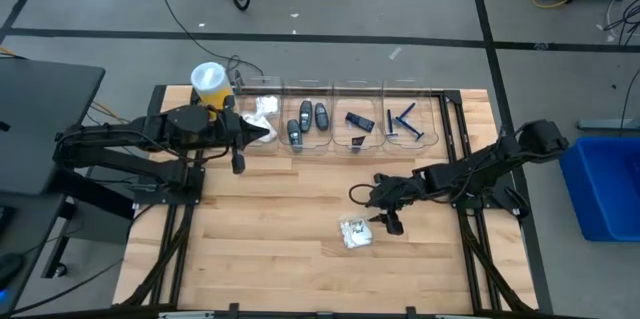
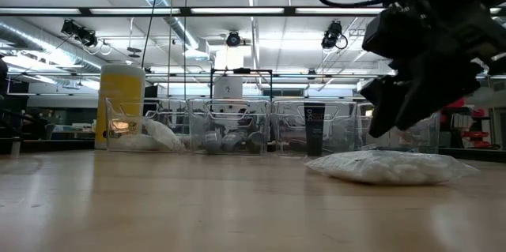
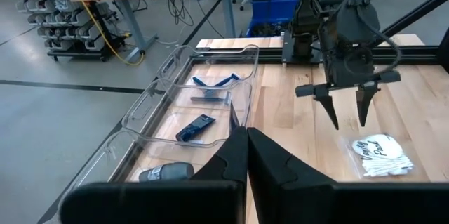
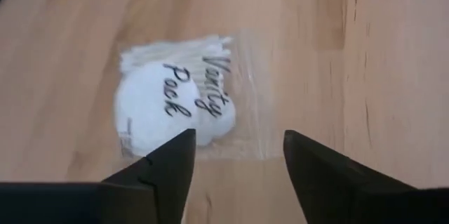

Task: Pick & Place Travel size toiletries
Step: Put the white cotton pack into the left transparent bin

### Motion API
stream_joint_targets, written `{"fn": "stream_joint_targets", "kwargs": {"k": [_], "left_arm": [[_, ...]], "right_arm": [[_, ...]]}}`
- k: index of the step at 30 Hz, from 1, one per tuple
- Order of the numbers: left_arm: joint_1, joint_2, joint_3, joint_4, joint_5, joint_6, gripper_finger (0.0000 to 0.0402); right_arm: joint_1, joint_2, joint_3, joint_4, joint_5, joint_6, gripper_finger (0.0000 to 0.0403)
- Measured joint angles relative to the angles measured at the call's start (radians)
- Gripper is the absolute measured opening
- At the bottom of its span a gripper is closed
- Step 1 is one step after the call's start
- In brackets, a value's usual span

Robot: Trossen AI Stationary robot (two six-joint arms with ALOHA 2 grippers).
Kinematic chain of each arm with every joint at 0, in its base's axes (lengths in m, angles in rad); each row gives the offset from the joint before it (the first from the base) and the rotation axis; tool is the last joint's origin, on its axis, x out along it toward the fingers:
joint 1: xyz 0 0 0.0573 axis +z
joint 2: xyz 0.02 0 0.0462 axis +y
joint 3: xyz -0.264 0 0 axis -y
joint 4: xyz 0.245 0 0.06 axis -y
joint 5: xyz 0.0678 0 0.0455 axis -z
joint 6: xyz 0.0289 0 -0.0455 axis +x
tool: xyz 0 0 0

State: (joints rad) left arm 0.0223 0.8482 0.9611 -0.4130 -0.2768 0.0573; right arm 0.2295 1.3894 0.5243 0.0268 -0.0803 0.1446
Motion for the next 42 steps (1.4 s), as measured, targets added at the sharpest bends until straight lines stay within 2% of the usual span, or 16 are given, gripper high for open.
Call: {"fn": "stream_joint_targets", "kwargs": {"k": [3,10,15,19,33,42], "left_arm": [[0.000,0.000,0.000,0.000,0.000,-0.001,0.0004],[0.000,0.000,0.000,0.000,0.000,-0.003,0.0009],[0.000,0.000,0.000,0.000,0.000,-0.021,0.0004],[0.000,0.000,0.000,0.000,-0.002,-0.035,0.0010],[0.000,0.000,0.000,0.000,-0.023,-0.051,0.0010],[0.000,0.000,0.000,0.000,-0.026,-0.054,0.0008]], "right_arm": [[-0.004,0.033,0.000,-0.002,0.005,-0.021,0.0238],[-0.012,0.106,0.000,0.008,0.103,-0.032,0.0260],[-0.020,0.138,0.000,0.051,0.098,-0.031,0.0269],[-0.023,0.154,0.000,0.070,0.053,-0.041,0.0269],[-0.022,0.185,0.001,0.135,-0.035,-0.103,0.0204],[-0.022,0.186,0.000,0.135,-0.073,-0.135,0.0142]]}}
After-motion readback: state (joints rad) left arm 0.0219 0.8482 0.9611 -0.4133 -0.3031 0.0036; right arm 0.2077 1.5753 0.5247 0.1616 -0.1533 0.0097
